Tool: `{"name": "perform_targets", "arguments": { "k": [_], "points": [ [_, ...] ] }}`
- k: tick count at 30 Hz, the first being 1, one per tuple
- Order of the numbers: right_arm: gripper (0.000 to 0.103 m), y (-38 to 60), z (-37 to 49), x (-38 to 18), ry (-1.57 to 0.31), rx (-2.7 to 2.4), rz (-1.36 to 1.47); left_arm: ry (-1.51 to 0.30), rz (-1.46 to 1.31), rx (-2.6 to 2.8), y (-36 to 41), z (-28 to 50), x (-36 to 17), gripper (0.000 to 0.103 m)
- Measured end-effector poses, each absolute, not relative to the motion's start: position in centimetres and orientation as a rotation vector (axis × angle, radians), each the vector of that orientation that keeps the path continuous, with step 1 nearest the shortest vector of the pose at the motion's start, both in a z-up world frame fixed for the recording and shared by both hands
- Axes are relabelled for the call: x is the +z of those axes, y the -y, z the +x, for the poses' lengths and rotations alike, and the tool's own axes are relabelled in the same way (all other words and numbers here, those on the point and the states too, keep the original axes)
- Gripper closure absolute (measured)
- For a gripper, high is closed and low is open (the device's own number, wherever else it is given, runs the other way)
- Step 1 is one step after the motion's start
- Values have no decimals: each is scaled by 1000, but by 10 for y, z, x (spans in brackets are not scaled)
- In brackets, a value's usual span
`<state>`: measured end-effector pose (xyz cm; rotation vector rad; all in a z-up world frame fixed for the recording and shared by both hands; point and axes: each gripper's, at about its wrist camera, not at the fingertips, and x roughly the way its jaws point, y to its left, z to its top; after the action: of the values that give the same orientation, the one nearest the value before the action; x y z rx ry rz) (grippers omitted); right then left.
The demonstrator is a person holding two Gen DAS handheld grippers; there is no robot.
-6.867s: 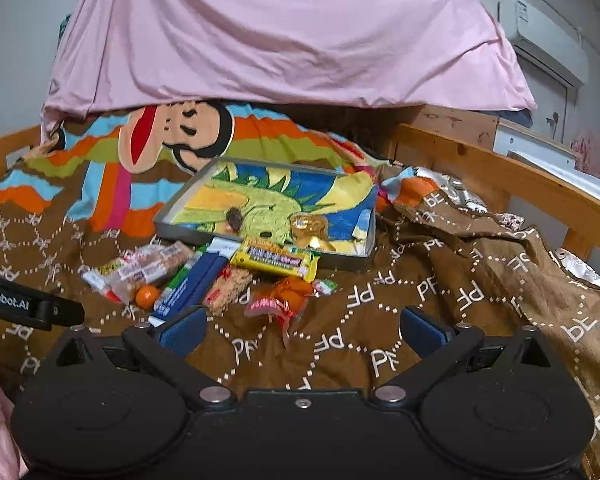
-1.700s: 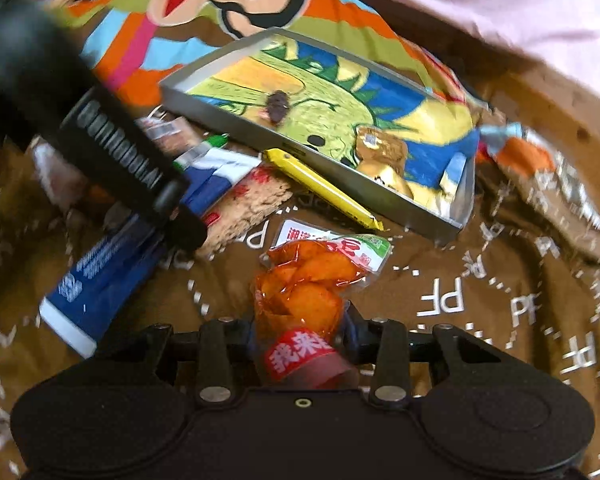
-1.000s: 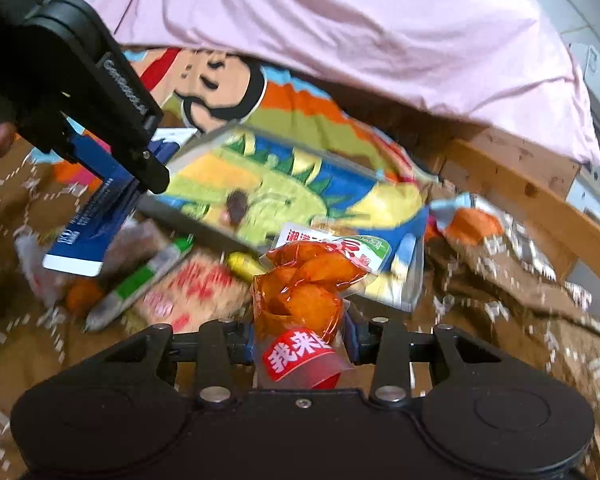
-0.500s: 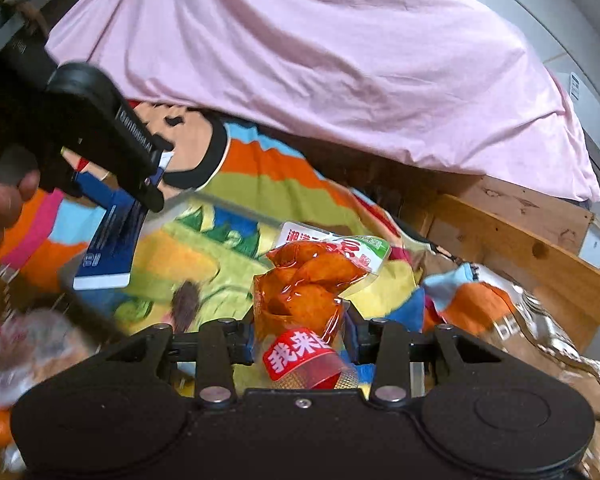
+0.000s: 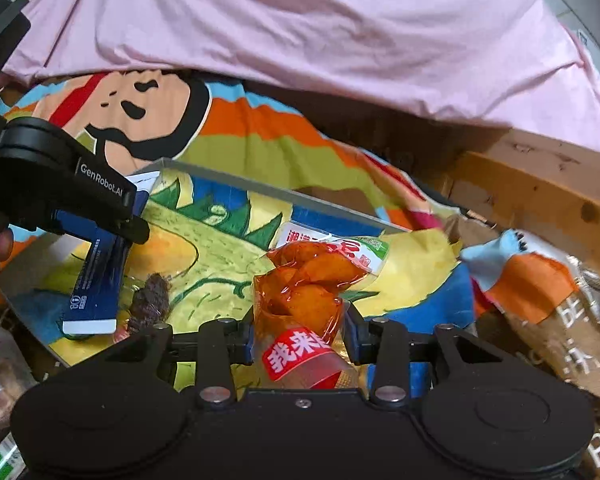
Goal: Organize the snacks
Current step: 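Lift the orange packet with the right tool while the left tool lifts the blue tube toward the tray, then lower the orange packet and blue tube into the tray and open both tools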
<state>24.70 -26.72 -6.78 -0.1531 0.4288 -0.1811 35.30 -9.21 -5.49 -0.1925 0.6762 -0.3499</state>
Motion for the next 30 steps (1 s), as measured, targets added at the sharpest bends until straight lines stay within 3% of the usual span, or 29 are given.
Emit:
{"name": "perform_targets", "arguments": {
  "k": [16, 19, 21, 25, 28, 30],
  "points": [
    [58, 263, 261, -90, -500, -165, -156, -712, -98, -324, 111, 352, -69, 61],
    [52, 263, 261, -90, -504, -171, -152, -715, -93, -321, 113, 351, -69, 61],
    [44, 264, 259, -87, -492, -177, -148, -721, -87, -318, 115, 350, -68, 53],
    [42, 266, 256, -81, -504, -184, -129, -719, -76, -315, 117, 345, -63, 41],
    [38, 270, 250, -72, -508, -193, -101, -700, -93, -317, 114, 338, -54, 25],
    [37, 273, 244, -64, -503, -203, -79, -682, -127, -323, 109, 332, -45, 22]
  ]
}}
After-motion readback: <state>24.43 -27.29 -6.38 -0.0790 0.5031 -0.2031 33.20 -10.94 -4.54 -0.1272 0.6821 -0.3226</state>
